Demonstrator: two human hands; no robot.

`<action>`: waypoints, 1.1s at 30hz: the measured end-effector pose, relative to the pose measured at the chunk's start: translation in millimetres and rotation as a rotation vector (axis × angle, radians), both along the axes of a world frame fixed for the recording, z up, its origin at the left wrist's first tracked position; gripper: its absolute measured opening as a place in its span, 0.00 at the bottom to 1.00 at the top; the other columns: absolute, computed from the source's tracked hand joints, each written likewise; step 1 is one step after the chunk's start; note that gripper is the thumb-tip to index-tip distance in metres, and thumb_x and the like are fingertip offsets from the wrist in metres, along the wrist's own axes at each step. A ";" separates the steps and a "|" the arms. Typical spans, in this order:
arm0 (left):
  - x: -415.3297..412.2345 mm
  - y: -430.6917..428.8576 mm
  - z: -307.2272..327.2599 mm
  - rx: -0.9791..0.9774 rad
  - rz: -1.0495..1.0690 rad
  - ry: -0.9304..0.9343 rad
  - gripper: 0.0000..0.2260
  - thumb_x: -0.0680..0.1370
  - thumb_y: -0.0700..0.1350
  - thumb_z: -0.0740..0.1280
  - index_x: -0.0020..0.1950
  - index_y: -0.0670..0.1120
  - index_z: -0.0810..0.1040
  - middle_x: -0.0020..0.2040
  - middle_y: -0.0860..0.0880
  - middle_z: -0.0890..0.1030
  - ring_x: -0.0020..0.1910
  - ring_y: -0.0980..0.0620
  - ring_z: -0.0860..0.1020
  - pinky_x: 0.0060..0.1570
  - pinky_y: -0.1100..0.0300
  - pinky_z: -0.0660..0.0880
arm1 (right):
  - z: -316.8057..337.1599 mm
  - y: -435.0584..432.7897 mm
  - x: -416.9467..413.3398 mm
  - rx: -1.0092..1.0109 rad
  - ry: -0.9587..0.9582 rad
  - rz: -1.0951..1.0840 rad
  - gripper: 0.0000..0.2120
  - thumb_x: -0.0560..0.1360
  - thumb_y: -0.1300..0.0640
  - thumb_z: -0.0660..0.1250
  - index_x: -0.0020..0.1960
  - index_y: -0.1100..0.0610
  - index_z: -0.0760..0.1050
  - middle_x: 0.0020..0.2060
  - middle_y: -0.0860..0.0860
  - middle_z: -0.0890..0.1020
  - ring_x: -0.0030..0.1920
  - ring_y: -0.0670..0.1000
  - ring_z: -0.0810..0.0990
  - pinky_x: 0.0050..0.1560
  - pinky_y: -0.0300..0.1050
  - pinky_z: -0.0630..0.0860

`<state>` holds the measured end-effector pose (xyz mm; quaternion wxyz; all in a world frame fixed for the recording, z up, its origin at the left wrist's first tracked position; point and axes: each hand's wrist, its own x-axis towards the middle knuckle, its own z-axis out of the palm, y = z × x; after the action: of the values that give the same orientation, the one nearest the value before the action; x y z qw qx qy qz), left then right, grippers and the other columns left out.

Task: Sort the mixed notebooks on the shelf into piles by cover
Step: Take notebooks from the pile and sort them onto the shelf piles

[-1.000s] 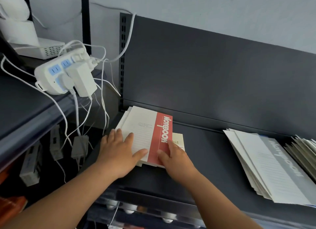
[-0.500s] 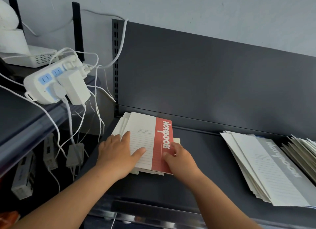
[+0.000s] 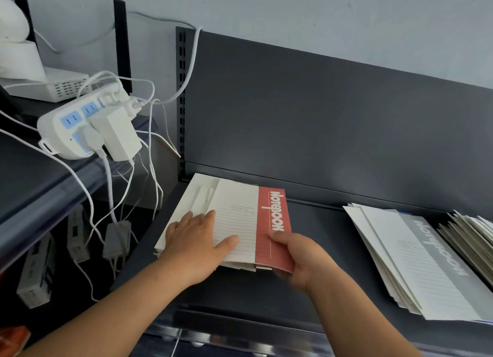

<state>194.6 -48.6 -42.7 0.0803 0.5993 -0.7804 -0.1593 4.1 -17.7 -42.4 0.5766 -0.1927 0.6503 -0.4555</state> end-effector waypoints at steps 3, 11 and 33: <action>0.9 1.2 5.6 0.027 -0.015 0.116 0.29 0.79 0.65 0.54 0.75 0.52 0.60 0.70 0.53 0.70 0.70 0.50 0.65 0.69 0.51 0.62 | 1.6 2.6 -0.9 -0.004 -0.014 0.043 0.11 0.74 0.60 0.73 0.56 0.57 0.77 0.44 0.55 0.87 0.44 0.55 0.85 0.38 0.48 0.78; -1.3 5.0 21.3 0.084 0.069 0.411 0.27 0.80 0.58 0.60 0.75 0.47 0.60 0.72 0.50 0.68 0.68 0.51 0.70 0.54 0.62 0.64 | 3.8 3.2 2.6 -0.095 0.011 0.100 0.09 0.79 0.62 0.67 0.58 0.56 0.76 0.48 0.55 0.87 0.49 0.57 0.86 0.49 0.53 0.82; -50.0 2.1 43.9 0.882 0.191 1.328 0.12 0.80 0.48 0.63 0.59 0.44 0.80 0.52 0.42 0.85 0.55 0.41 0.82 0.51 0.47 0.78 | 32.6 55.0 -71.0 -0.366 0.094 0.020 0.13 0.80 0.64 0.62 0.62 0.53 0.75 0.55 0.54 0.85 0.56 0.59 0.84 0.61 0.64 0.77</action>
<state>144.6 -46.5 1.2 0.2969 0.4202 -0.3800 -0.7687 -66.9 37.3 -9.8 0.5056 -0.3219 0.5809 -0.5508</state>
